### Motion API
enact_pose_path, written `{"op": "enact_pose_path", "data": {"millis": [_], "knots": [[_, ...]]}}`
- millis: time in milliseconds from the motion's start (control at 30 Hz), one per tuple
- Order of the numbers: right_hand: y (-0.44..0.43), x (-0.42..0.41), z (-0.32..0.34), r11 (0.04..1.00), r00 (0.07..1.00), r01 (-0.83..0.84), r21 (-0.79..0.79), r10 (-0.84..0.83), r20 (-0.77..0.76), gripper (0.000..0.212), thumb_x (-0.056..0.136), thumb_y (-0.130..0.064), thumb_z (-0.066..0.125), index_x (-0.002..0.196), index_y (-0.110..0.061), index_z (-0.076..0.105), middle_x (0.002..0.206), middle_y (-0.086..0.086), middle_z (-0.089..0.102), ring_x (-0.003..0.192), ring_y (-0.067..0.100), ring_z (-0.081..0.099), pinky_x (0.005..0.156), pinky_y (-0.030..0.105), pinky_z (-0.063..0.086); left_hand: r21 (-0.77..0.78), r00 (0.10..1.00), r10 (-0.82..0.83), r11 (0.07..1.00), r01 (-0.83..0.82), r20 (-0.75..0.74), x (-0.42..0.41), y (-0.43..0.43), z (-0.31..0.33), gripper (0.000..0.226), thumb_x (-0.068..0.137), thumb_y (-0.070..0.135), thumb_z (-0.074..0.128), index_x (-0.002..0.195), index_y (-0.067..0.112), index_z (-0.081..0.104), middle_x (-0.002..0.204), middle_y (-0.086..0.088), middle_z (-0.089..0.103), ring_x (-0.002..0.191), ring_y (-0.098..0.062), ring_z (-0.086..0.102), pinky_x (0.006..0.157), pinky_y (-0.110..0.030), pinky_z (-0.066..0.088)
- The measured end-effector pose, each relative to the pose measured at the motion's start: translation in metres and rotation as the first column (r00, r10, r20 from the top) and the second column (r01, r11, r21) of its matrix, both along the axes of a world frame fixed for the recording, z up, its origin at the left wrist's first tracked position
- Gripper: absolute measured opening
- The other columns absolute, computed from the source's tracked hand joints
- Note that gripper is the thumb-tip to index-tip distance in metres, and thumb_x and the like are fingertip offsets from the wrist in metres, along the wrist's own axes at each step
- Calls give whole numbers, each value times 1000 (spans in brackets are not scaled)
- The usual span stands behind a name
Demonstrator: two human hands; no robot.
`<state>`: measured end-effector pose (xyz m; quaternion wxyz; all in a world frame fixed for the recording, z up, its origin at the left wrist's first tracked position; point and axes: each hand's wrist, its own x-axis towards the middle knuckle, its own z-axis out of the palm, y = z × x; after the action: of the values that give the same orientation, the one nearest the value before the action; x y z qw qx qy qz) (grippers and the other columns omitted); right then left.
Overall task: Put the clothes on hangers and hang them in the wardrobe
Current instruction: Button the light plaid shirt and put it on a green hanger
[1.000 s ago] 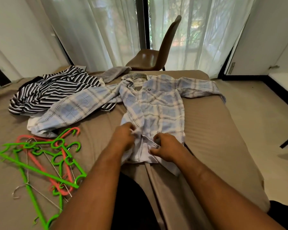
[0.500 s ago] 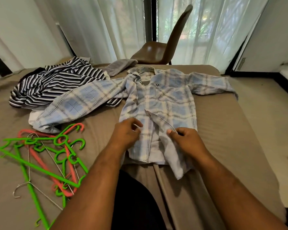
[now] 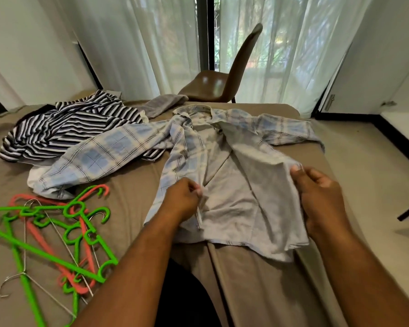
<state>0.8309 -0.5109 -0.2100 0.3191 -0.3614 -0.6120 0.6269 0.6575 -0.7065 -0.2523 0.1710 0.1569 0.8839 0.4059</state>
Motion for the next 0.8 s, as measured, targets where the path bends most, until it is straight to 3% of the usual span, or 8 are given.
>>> {"op": "enact_pose_path", "data": {"millis": [67,167,233,333,433,567,700,800], "knots": [[-9,4,4,905,998,65,420,-67,-9,12,98,-28,65,92,-20,71,86,3,72,70,6,61,67,23,49,311,976,-21,949,-48,216,15,-8,20,5,99,17,63,95,13,63,83,-5,66,73,-19,62,63,-30,53],[-33,-12,-8,619,973,-210,756,58,223,14,96,-17,67,108,-22,72,99,0,63,77,7,55,72,14,43,268,932,-121,963,27,340,26,-15,22,9,96,11,67,88,15,66,71,-2,61,55,-9,56,47,-21,45],[-43,-26,-36,570,792,-584,578,245,559,26,95,-18,64,119,-20,72,113,1,69,95,13,63,87,25,50,107,903,-183,982,153,388,28,-17,13,11,98,10,64,87,14,65,69,-7,57,50,-10,54,45,-22,46],[-55,-27,-71,576,568,-776,257,461,682,38,92,-15,66,130,-22,68,120,-1,72,101,9,64,95,24,51,-51,888,-176,975,218,426,24,-23,7,7,101,13,60,94,11,62,74,-9,56,57,-14,53,46,-25,49],[-55,-21,-83,617,608,-743,258,462,645,36,92,-16,67,127,-22,68,112,-5,71,97,7,64,89,18,49,-188,934,-138,960,208,329,22,-26,5,10,97,16,66,88,13,63,78,-9,65,65,-17,61,52,-28,56],[-47,-19,-81,791,727,-599,124,473,498,25,97,-3,53,112,-13,71,95,3,74,83,10,69,76,19,55,-239,996,-31,970,50,84,18,-20,-1,19,86,21,79,93,15,63,95,-8,69,85,-22,66,67,-26,52],[-48,-19,-70,853,835,-472,-222,513,198,31,98,17,31,108,8,60,84,23,56,68,25,56,59,31,49,-138,982,-110,986,89,-154,20,-6,4,9,88,17,75,89,24,69,81,7,67,67,-3,61,50,-5,39],[-51,-20,-73,868,809,-494,-39,476,346,14,98,-2,57,107,-3,68,84,10,70,68,18,65,64,33,56,-262,962,-240,944,200,-130,24,10,-5,7,90,24,74,96,26,74,94,3,71,85,-14,67,71,-19,53]]}}
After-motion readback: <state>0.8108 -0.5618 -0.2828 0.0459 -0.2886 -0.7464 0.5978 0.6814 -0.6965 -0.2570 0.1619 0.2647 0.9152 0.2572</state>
